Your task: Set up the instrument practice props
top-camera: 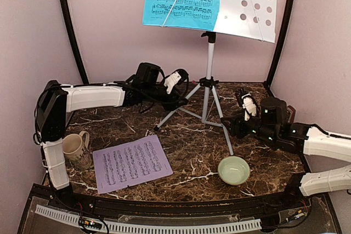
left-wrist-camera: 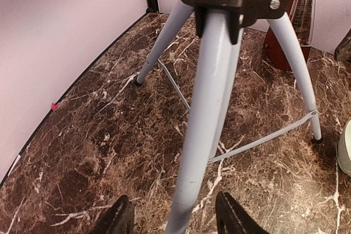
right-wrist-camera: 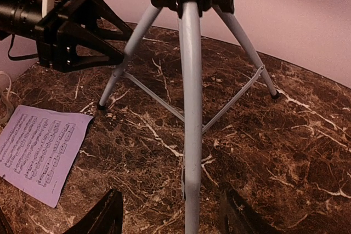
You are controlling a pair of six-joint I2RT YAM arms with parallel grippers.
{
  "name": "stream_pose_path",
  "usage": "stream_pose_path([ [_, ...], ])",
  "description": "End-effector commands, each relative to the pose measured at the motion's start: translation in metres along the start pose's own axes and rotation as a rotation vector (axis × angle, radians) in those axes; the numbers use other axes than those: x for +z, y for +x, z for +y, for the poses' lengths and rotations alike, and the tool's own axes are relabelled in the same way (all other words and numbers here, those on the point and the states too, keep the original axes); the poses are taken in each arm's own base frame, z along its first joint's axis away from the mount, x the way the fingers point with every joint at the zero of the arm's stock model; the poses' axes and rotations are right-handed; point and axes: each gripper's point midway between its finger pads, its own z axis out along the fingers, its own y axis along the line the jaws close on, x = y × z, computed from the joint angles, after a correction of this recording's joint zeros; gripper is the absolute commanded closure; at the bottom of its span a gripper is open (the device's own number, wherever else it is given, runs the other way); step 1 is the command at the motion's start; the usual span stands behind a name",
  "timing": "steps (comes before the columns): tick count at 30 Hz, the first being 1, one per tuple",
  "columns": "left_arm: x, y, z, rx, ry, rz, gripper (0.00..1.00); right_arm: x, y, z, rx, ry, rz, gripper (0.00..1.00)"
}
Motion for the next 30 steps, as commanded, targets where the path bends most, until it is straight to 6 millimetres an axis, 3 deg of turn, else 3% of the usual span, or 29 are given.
stream_pose_path([
  [1,0.003,-0.006,0.002,0.033,0.04,0.008,0.49,0.018,0.015,-0.011,0.047,0.037,0.056,0.4],
  [12,0.021,-0.003,0.007,0.055,0.052,0.045,0.62,0.042,0.053,-0.033,0.063,0.061,0.171,0.46],
  [23,0.019,-0.01,0.024,0.046,0.013,0.038,0.83,0.052,0.064,-0.015,0.032,-0.058,0.227,0.52],
  [30,0.016,-0.011,0.033,0.049,-0.016,0.038,0.95,0.063,0.065,-0.016,0.009,-0.053,0.235,0.74],
])
